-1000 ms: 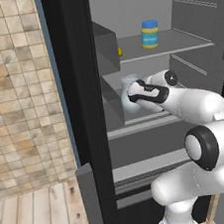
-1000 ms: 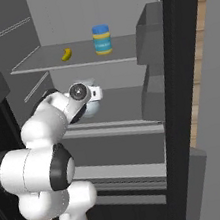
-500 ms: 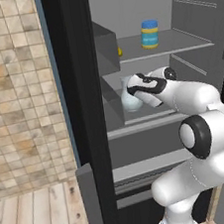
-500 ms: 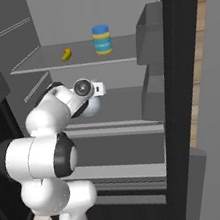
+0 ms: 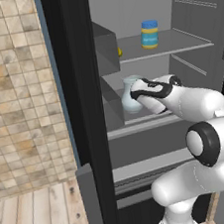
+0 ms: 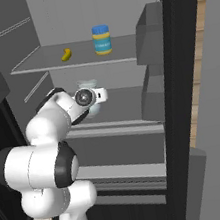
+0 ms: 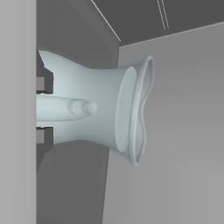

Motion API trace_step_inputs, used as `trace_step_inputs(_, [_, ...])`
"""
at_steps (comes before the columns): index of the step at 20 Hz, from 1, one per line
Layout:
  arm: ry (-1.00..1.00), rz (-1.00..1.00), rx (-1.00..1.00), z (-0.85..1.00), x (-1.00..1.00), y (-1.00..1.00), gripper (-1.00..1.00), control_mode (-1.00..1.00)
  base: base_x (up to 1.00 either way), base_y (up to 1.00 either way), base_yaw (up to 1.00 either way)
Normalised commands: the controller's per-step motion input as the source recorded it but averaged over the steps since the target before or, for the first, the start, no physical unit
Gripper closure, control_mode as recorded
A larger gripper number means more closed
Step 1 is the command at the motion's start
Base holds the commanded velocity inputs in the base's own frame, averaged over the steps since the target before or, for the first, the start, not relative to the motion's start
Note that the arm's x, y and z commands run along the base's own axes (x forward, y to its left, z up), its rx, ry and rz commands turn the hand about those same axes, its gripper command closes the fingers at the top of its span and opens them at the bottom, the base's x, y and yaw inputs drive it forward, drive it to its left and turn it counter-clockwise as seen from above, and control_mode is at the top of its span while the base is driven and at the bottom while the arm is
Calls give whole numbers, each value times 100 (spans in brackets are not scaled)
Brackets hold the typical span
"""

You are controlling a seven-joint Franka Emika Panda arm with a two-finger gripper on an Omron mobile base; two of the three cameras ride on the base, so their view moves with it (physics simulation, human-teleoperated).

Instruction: Move the banana and mayonnaise from the second highest shelf to the top shelf to make space. Then, place the pitcher from the counter on the cleared second highest shelf.

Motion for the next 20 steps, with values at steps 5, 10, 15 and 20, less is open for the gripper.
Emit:
trace_step_inputs(5, [-4, 0, -6, -35, -31, 0, -100, -100, 0, 0, 0])
trace_step_inputs(10, [0, 0, 0, 19, 0, 0, -100, -100, 0, 0, 0])
trace_step_inputs(15, [4, 0, 0, 39, -6, 0, -100, -100, 0, 0, 0])
trace_step_inputs(20, [7, 0, 0, 40, -29, 0, -100, -100, 0, 0, 0])
